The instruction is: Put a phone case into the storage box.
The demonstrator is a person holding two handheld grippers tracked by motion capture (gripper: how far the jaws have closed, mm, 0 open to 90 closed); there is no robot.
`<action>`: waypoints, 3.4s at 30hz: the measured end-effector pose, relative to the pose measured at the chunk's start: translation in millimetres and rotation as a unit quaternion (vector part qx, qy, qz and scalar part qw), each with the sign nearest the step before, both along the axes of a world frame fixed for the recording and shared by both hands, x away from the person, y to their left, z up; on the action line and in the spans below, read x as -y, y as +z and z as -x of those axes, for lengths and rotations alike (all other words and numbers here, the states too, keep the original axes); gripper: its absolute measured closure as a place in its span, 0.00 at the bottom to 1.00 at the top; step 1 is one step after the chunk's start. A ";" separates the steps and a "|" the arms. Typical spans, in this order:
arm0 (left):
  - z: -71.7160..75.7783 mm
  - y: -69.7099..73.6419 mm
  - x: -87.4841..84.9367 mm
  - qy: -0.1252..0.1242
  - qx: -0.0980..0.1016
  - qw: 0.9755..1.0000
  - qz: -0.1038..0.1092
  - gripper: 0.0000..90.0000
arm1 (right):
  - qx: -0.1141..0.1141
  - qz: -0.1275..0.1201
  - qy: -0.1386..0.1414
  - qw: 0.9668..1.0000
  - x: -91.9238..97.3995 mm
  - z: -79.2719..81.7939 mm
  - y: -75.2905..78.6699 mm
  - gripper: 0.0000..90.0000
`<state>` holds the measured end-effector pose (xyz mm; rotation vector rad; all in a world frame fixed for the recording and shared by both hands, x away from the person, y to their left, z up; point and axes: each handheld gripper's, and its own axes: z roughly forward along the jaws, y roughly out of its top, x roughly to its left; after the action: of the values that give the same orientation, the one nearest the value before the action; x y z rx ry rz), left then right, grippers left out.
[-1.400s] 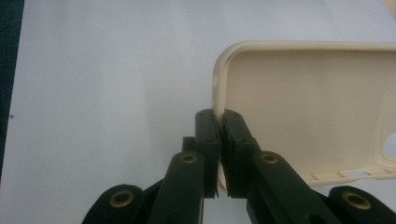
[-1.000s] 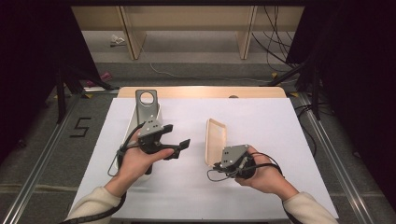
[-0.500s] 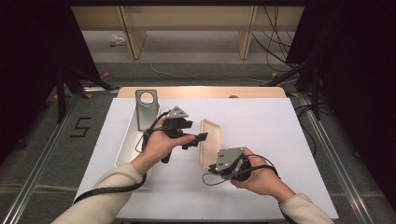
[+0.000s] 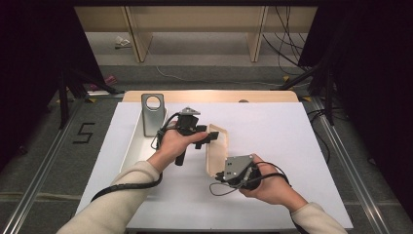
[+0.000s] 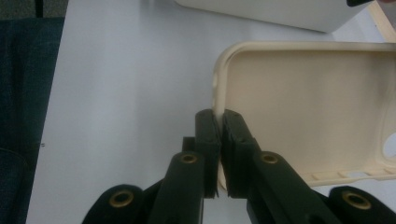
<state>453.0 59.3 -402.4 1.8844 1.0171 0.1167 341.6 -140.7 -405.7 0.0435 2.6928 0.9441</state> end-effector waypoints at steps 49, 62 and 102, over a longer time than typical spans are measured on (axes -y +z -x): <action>57.0 22.7 -26.8 0.011 0.158 0.987 0.001 0.90 | -0.060 -0.092 -0.143 0.984 38.9 -26.9 -12.3 0.26; 69.2 27.7 -56.9 0.008 0.192 0.981 0.019 0.89 | -0.073 -0.134 -0.195 0.969 58.6 -32.1 -18.7 0.25; 71.2 58.4 -89.2 0.031 0.232 0.972 0.015 0.89 | -0.063 -0.186 -0.260 0.945 91.6 -27.4 -12.0 0.22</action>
<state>381.9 148.5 -344.0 1.6874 0.7479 0.5496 369.0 -232.3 -417.7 0.8706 2.3639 1.2714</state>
